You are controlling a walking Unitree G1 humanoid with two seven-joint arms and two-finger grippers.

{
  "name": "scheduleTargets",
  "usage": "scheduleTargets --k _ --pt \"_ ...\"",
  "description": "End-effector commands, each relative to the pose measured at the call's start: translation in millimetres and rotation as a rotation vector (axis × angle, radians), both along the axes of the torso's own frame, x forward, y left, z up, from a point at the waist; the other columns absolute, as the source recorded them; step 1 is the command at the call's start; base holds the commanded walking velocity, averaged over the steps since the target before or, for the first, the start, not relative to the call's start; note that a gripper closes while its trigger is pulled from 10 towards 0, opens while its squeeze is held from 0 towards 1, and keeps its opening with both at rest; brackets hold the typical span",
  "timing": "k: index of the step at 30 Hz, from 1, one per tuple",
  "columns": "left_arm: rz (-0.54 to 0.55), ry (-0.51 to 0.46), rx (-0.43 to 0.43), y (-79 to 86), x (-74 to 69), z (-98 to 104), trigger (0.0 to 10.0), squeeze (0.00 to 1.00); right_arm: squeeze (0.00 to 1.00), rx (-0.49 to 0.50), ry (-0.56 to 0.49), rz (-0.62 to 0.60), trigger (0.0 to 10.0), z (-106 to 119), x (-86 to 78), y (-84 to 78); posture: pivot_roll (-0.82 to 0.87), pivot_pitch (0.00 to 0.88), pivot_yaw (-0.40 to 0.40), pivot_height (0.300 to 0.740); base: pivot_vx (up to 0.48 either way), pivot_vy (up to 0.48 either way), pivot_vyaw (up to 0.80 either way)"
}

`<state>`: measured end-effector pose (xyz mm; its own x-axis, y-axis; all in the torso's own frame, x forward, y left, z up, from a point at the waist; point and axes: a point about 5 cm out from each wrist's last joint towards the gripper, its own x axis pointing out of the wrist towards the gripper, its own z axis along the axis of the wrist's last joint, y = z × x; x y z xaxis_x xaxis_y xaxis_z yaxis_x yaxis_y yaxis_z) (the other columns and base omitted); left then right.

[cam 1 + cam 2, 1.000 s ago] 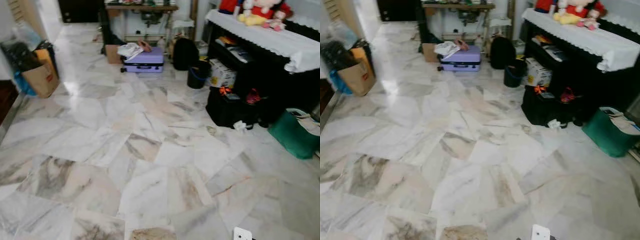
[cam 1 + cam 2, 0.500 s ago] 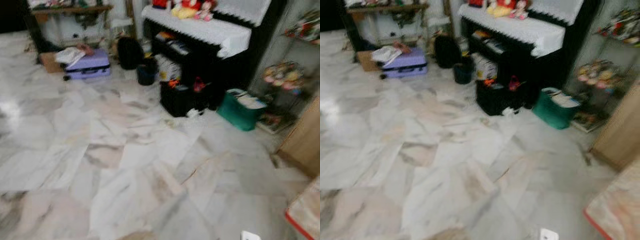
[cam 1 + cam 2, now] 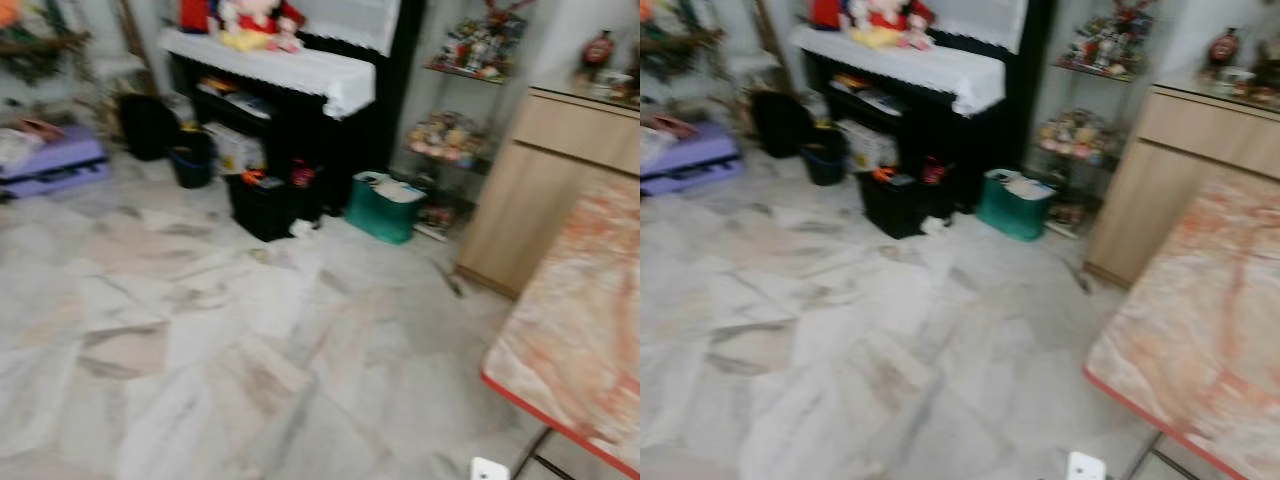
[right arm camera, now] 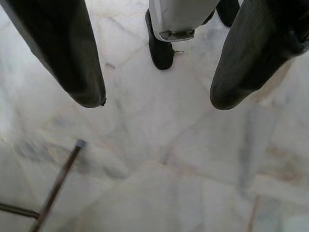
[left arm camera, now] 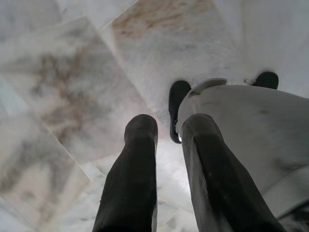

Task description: Hang hanger

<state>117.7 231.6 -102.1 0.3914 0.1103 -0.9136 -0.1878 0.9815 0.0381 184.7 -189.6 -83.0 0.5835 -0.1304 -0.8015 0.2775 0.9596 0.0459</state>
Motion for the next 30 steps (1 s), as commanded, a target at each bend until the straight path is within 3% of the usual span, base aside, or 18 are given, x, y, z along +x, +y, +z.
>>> scheduleTargets --k 1,30 --pt "-0.105 -0.208 -0.034 -16.9 65.0 22.8 10.0 0.0 0.0 0.14 0.036 0.095 10.0 -6.7 -17.0 -4.4 0.17 0.0 -0.004 0.74 0.0 0.0 -0.77" --pt "-0.094 -0.221 -0.044 -17.9 65.8 23.2 10.0 0.0 0.0 0.137 0.042 0.102 10.0 -7.4 -15.9 2.3 0.17 0.0 -0.008 0.74 0.0 0.0 -0.77"
